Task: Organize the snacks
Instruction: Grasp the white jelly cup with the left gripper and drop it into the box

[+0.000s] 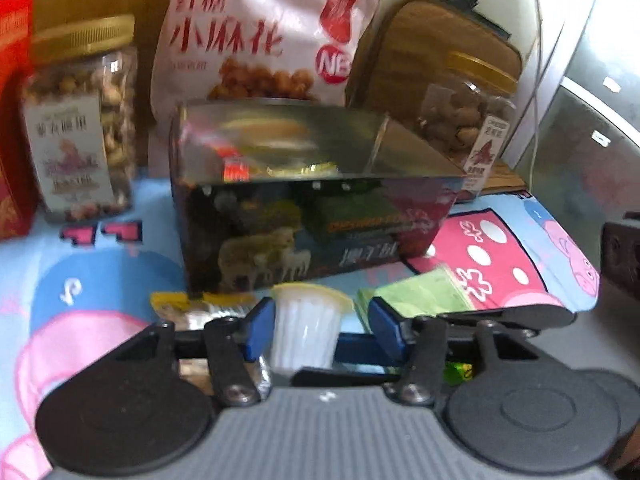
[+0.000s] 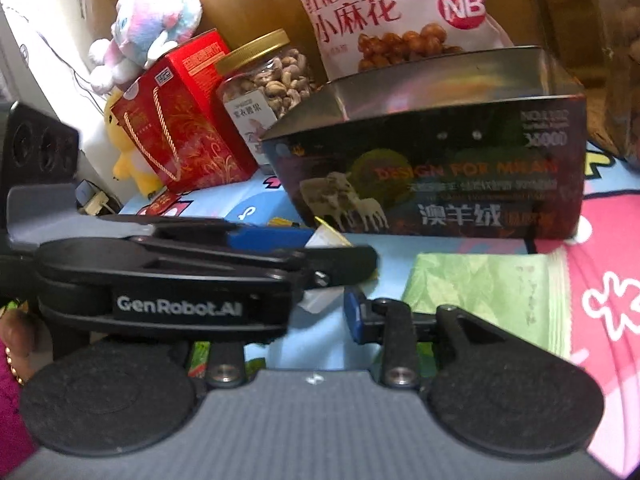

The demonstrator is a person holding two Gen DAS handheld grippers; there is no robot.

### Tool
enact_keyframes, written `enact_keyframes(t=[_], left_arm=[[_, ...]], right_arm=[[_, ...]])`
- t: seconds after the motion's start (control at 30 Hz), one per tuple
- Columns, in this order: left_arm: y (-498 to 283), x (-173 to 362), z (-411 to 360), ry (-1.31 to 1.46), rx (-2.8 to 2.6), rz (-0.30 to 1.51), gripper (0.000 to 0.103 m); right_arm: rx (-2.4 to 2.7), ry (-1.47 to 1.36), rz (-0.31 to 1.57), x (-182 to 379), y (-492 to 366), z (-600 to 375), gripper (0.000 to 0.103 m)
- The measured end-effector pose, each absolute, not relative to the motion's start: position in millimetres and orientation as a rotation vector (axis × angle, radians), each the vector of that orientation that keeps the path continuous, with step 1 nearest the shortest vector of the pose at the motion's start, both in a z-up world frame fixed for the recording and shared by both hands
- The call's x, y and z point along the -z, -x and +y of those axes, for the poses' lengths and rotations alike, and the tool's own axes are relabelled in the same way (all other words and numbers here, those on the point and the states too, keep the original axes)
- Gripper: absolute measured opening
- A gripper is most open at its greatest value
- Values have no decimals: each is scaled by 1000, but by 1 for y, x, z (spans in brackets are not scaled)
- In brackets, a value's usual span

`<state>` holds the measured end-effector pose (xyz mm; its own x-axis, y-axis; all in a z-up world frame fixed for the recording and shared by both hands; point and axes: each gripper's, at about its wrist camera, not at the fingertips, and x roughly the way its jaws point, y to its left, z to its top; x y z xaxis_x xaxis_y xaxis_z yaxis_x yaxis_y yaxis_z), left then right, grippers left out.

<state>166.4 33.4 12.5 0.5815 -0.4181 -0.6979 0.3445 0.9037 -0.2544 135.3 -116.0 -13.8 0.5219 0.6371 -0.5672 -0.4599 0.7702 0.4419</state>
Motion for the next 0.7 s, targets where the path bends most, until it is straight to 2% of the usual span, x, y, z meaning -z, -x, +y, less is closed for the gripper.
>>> enact_keyframes(t=[0.07,0.2,0.4,0.53,0.7], left_arm=[[-165,-10,32,83,430,833,42],[-153,-20,35,108,421,797,42],[-138,-65,35,114,432,652,42],[-160,-89,26,132,440,605,42],[-205,-90,4,158,446,611,40]], right_arm=[[-663,-236,769,14,-133,-114,37],[-672,-247,726,9,-125,-118,36],[-666,-211,540,-27,-104,-122,36],[-624,-141,419,-48,-110,-126,36],[-563,-138,397,-50,-149,-142,36]])
